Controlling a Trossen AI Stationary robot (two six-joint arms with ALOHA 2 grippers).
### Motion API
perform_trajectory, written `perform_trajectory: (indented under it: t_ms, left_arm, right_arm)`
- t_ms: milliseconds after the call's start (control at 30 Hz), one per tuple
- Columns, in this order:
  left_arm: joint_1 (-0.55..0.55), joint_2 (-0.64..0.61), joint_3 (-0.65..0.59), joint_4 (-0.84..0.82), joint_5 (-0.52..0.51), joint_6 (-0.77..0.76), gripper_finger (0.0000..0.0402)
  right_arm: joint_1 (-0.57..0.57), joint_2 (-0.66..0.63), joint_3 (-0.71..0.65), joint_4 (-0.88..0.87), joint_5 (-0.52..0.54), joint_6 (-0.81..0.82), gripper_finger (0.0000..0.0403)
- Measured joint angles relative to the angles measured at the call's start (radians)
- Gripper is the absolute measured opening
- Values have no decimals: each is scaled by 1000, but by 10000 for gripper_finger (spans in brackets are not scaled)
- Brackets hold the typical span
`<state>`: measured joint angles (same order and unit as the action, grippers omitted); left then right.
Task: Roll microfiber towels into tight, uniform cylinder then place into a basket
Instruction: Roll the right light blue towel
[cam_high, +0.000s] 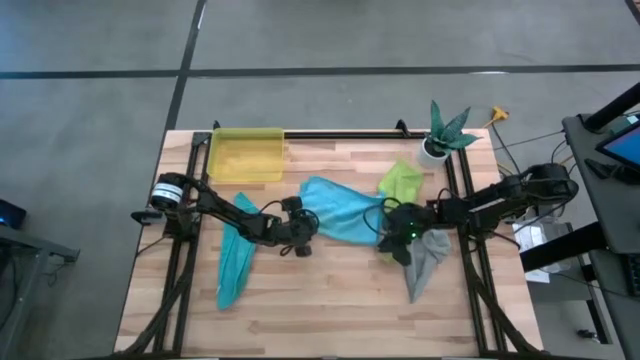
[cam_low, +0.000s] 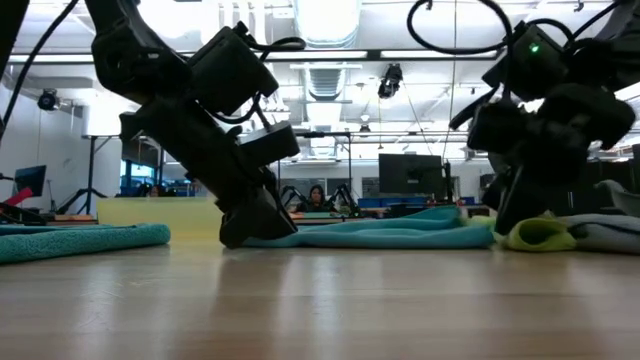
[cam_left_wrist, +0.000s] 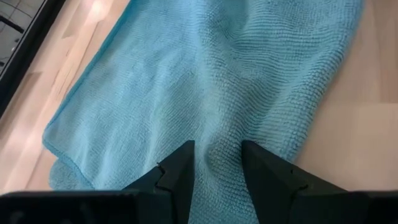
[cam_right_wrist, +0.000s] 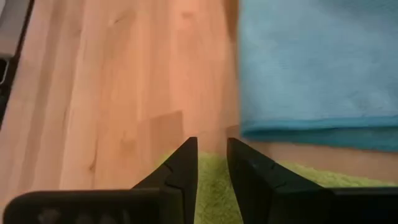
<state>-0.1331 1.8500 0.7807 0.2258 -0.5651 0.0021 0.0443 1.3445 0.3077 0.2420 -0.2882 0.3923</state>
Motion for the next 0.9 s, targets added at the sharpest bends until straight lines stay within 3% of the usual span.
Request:
perform_trajectory:
  t_ms: [200,300,433,600,767,900]
  left_arm:
    - [1,0,0,-10,-12,0,121]
    - [1,0,0,-31,-15,6,121]
    - [1,-19,0,-186,-51,10,121]
    - [0,-57,-2,-278,-97,3,121]
    - [-11,-102,-6,-279,-71,4,121]
    - [-17,-114,-6,-272,-61,4,121]
  right_arm:
    - [28,0,0,-1,13,5,82]
    - [28,0,0,-8,131,41,82]
    - [28,-1,0,-80,325,32,81]
    - [47,-3,0,-115,467,-140,81]
    - [111,-10,-1,42,492,-326,81]
    - [180,1,0,77,626,-526,82]
